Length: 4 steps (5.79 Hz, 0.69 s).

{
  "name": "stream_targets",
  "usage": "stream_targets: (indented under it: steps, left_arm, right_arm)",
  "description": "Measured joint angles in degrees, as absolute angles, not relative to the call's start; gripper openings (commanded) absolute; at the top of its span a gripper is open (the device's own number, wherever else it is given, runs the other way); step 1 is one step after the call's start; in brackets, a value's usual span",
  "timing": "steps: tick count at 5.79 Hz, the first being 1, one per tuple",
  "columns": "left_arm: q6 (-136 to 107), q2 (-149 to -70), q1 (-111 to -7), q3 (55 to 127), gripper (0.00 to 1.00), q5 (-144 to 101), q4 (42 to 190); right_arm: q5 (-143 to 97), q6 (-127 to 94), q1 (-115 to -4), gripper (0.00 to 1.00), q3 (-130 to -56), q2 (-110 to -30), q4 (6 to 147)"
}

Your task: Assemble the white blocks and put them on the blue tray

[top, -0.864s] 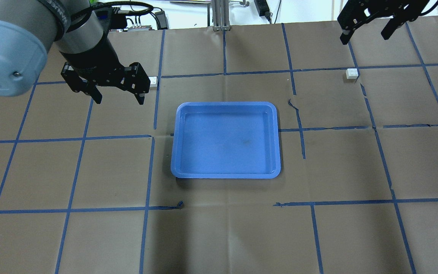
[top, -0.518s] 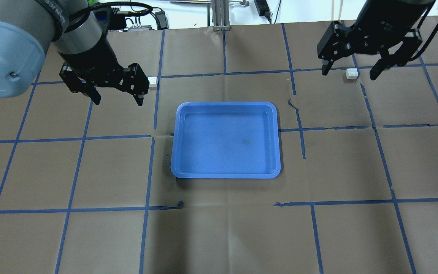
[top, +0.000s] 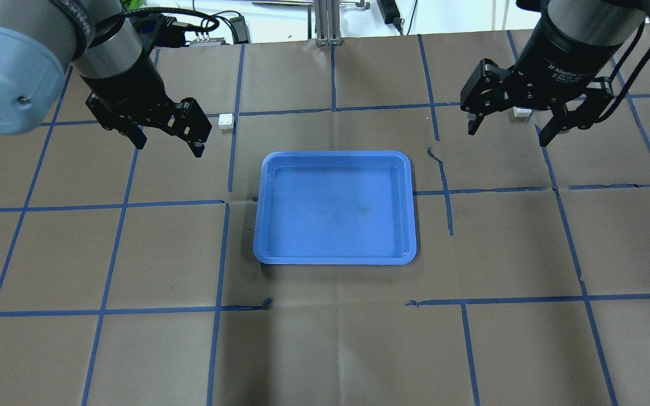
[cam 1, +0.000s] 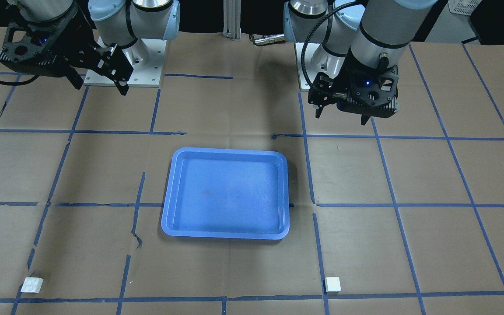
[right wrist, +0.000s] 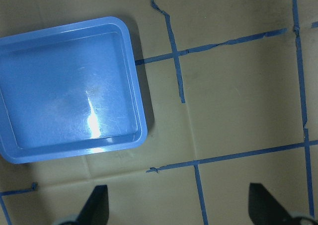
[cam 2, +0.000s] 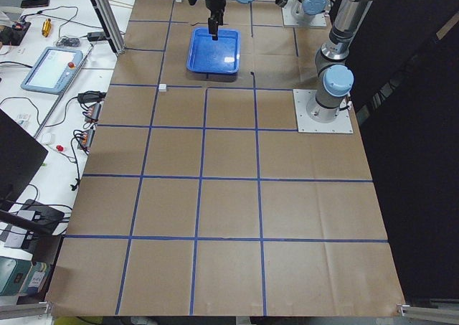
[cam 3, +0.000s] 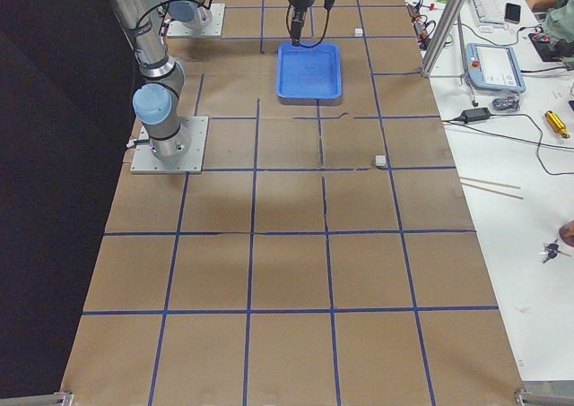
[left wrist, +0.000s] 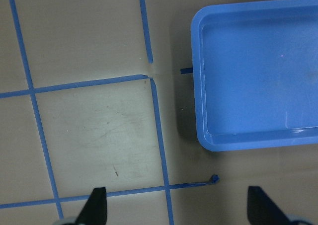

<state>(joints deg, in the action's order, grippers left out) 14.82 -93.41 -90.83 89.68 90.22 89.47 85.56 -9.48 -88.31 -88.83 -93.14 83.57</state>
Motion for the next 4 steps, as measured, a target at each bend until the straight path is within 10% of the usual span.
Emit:
stream_targets:
  steps: [4]
  left_arm:
    - [41.0, -105.4, -90.1, 87.9, 0.98, 89.6, 74.1]
  right_arm:
    - [86.3, 18.5, -85.4, 1.00, -87.5, -89.8, 88.9]
